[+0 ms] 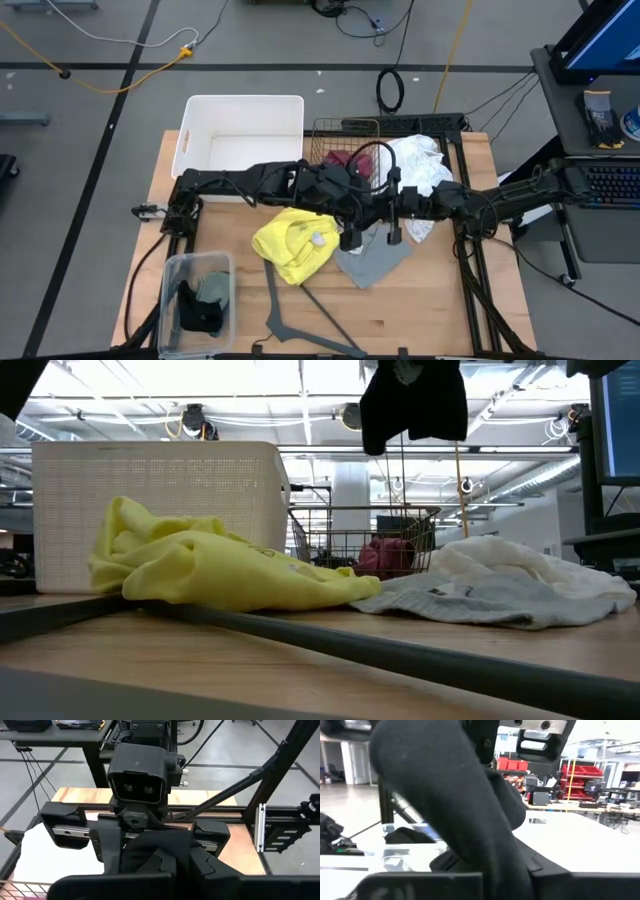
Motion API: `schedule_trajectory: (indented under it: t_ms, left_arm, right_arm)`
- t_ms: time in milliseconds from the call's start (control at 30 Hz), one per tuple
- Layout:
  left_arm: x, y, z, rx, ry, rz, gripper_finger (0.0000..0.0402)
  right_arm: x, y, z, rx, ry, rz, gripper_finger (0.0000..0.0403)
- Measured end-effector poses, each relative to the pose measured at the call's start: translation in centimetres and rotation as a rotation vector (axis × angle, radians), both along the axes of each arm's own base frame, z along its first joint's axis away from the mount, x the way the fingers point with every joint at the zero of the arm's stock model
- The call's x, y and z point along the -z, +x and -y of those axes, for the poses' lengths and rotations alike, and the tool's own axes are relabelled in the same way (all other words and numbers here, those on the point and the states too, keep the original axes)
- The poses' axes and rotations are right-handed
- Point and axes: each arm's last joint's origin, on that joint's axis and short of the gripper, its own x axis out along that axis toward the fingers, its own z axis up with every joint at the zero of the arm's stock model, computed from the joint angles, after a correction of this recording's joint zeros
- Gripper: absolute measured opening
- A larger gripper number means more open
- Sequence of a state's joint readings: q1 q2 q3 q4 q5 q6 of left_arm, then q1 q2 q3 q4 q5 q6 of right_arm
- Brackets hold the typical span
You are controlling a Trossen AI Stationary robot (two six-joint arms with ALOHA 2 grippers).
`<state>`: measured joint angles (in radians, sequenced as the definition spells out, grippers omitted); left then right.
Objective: Pick & Place Cloths
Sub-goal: Put the black underwear into the wire basket
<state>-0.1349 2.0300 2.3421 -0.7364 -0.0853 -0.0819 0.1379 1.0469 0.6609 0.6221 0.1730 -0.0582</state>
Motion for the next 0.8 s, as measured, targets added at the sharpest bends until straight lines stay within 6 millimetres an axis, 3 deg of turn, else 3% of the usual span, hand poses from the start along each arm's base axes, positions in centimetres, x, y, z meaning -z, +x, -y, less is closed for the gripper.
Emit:
schedule_trajectory:
  t_ms: [200, 533, 800]
  left_arm:
    - [0.1, 0.0, 0.0, 0.017, -0.011, -0.01, 0.0061]
    - [-0.4, -0.8, -2.0, 0.001, 0.067, -0.032, 0.0204]
    - [-3.6, -5.0, -4.5, -0.083, 0.089, -0.054, 0.0261]
  right_arm:
    - [0.1, -0.2, 0.0, -0.023, 0.042, -0.023, 0.0011]
    - [1.2, -0.1, 0.0, -0.019, 0.112, -0.136, 0.001]
    - [1.3, -1.2, 0.5, 0.087, 0.164, -0.198, 0.001]
